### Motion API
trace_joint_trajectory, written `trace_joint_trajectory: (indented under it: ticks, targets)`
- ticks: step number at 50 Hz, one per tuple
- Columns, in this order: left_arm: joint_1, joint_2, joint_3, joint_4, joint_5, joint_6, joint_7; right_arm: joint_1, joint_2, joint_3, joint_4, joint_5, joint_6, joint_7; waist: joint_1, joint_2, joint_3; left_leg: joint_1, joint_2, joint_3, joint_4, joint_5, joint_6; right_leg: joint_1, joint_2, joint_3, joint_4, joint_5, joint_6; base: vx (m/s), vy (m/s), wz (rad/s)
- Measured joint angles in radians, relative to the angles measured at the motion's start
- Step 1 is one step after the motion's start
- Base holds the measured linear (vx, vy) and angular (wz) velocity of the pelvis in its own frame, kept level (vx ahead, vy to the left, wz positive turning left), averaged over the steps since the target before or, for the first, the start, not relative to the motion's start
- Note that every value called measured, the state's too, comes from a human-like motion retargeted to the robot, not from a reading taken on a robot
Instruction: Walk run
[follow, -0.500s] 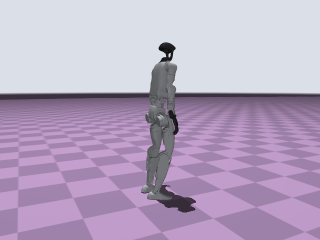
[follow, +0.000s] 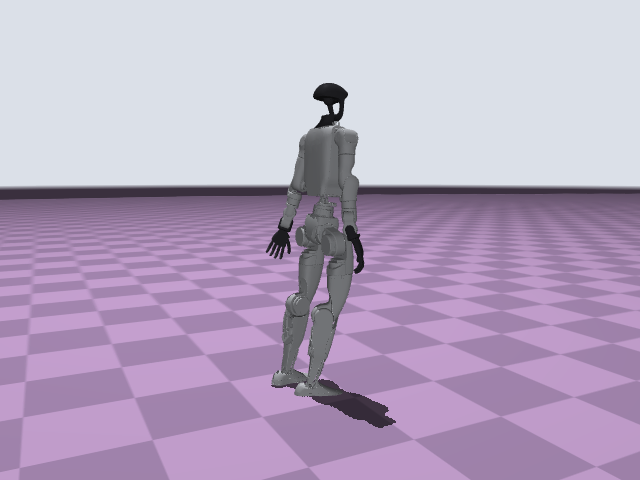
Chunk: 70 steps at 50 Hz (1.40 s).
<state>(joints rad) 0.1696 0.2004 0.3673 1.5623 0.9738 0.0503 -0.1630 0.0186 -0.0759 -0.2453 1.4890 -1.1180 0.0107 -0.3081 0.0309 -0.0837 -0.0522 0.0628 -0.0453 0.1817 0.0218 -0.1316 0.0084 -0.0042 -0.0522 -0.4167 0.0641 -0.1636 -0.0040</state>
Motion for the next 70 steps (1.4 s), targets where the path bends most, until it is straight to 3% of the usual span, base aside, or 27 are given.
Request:
trace_joint_trajectory:
  ticks: [13, 25, 34, 53, 55, 58, 65, 70]
  targets:
    - [-0.043, -0.005, -0.038, -0.086, -0.055, -0.043, 0.049, 0.047, -0.017, -0.022, 0.093, -0.035, 0.023, 0.029, 0.017, 0.002, -0.004, 0.004, -0.006, -0.044, 0.005, 0.001, -0.004, 0.042, 0.002, -0.057, -0.020, -0.012, -0.002, 0.00, -0.01, 0.19]
    - [-0.126, -0.049, -0.147, -0.255, -0.085, -0.160, 0.008, 0.052, -0.027, -0.042, 0.108, -0.032, 0.041, 0.031, 0.024, 0.017, -0.004, 0.002, -0.007, -0.065, 0.008, 0.003, -0.009, 0.057, 0.001, -0.083, -0.025, -0.020, -0.007, 0.00, 0.00, 0.06]
    - [-0.127, -0.044, -0.145, -0.241, -0.037, -0.161, -0.080, 0.026, -0.010, -0.037, 0.060, -0.037, 0.015, 0.039, 0.025, 0.028, -0.004, -0.001, 0.001, -0.056, 0.011, 0.001, -0.016, 0.048, 0.004, -0.075, -0.021, -0.025, -0.014, -0.02, -0.01, -0.02]
    - [-0.101, -0.013, -0.057, -0.155, -0.062, -0.132, -0.007, 0.036, -0.041, -0.069, 0.088, -0.029, 0.034, 0.056, 0.039, 0.031, 0.018, -0.100, -0.033, -0.119, 0.051, 0.017, -0.036, -0.003, -0.046, -0.162, -0.027, -0.022, -0.019, -0.06, -0.01, 0.23]
    - [-0.106, -0.022, -0.066, -0.173, -0.058, -0.139, -0.010, 0.037, -0.050, -0.078, 0.097, -0.028, 0.040, 0.057, 0.037, 0.036, 0.020, -0.132, -0.045, -0.150, 0.076, 0.014, -0.048, -0.010, -0.060, -0.192, -0.029, -0.023, -0.016, -0.17, 0.09, 0.80]
    - [-0.111, -0.039, -0.086, -0.197, -0.058, -0.152, -0.007, 0.032, -0.064, -0.092, 0.111, -0.034, 0.049, 0.062, 0.032, 0.050, 0.024, -0.193, -0.067, -0.224, 0.151, -0.059, -0.127, -0.018, -0.078, -0.242, -0.033, -0.024, -0.007, -0.18, 0.14, 0.85]
    - [-0.106, -0.058, -0.114, -0.246, -0.031, -0.183, -0.009, 0.011, -0.082, -0.109, 0.118, -0.050, 0.083, 0.094, 0.034, 0.037, 0.011, -0.316, 0.010, -0.077, 0.342, -0.111, -0.106, -0.042, -0.135, -0.298, -0.030, -0.026, 0.008, -0.07, 0.18, 0.47]
    - [-0.093, -0.048, -0.081, -0.220, -0.062, -0.216, 0.020, 0.001, -0.057, -0.108, 0.071, -0.036, 0.050, 0.100, 0.072, 0.029, 0.008, -0.307, 0.013, -0.187, 0.269, -0.099, -0.122, -0.042, -0.130, -0.278, -0.025, -0.016, 0.011, 0.07, 0.14, -0.26]
